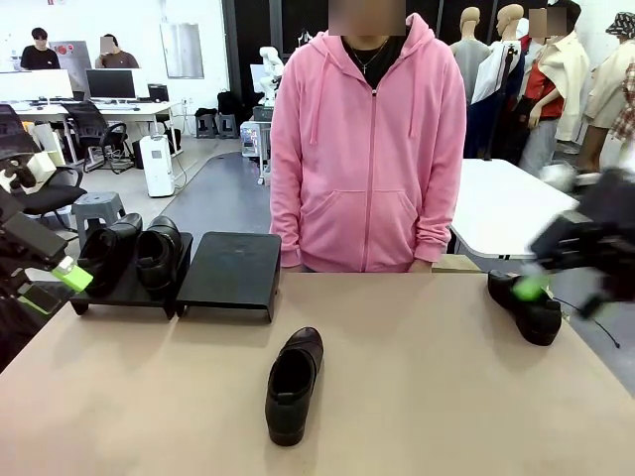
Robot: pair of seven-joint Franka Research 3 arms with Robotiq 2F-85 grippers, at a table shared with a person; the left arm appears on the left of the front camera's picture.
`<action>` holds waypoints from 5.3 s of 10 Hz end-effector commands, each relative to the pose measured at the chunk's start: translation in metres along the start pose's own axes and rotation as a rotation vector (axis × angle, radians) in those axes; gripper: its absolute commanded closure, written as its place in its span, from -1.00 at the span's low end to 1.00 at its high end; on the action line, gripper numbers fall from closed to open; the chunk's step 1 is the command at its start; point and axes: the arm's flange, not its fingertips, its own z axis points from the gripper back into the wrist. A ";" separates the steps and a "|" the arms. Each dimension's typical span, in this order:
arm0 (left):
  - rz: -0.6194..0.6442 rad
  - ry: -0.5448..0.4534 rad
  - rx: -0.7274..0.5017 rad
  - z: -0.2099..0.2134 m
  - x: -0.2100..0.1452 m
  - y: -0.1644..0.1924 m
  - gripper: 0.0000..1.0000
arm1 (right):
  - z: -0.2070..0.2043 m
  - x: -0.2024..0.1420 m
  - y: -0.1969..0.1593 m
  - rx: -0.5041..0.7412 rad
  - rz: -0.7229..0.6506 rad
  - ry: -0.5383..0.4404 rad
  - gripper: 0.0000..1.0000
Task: Organize the shoes by placing them on the stand.
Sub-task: Pick up one Shoe and place it in the middle of the table, then place the Shoe from the middle of the table onto the Shoes Stand.
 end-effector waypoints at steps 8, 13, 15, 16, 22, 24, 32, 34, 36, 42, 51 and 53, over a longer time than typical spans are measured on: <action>-0.007 0.002 -0.016 0.001 0.000 0.000 -1.00 | 0.041 -0.018 -0.105 0.227 -0.148 -0.195 -1.00; -0.007 0.002 -0.016 0.001 0.000 0.000 -1.00 | 0.041 -0.018 -0.105 0.227 -0.148 -0.195 -1.00; -0.007 0.002 -0.016 0.001 0.000 0.000 -1.00 | 0.041 -0.018 -0.105 0.227 -0.148 -0.195 -1.00; -0.007 0.002 -0.016 0.001 0.000 0.000 -1.00 | 0.041 -0.018 -0.105 0.227 -0.148 -0.195 -1.00; -0.119 0.203 0.355 -0.176 0.021 -0.177 -1.00 | 0.041 -0.018 -0.105 0.227 -0.148 -0.195 -1.00; -0.156 0.194 0.510 -0.258 0.038 -0.226 -1.00 | 0.041 -0.018 -0.105 0.227 -0.148 -0.195 -1.00; -0.120 0.094 0.594 -0.300 0.069 -0.233 -1.00 | 0.041 -0.018 -0.105 0.227 -0.148 -0.195 -1.00; -0.043 0.107 0.561 -0.335 0.086 -0.221 -1.00 | 0.041 -0.018 -0.105 0.227 -0.148 -0.195 -1.00; 0.039 0.106 0.591 -0.378 0.100 -0.205 -1.00 | 0.041 -0.018 -0.105 0.227 -0.148 -0.195 -1.00; 0.119 0.202 0.658 -0.433 0.099 -0.182 -1.00 | 0.041 -0.018 -0.105 0.227 -0.148 -0.195 -1.00; 0.131 0.206 0.703 -0.428 0.097 -0.180 1.00 | 0.041 -0.018 -0.105 0.227 -0.148 -0.195 -1.00; 0.130 0.188 0.708 -0.420 0.095 -0.181 1.00 | 0.041 -0.018 -0.105 0.227 -0.148 -0.195 -1.00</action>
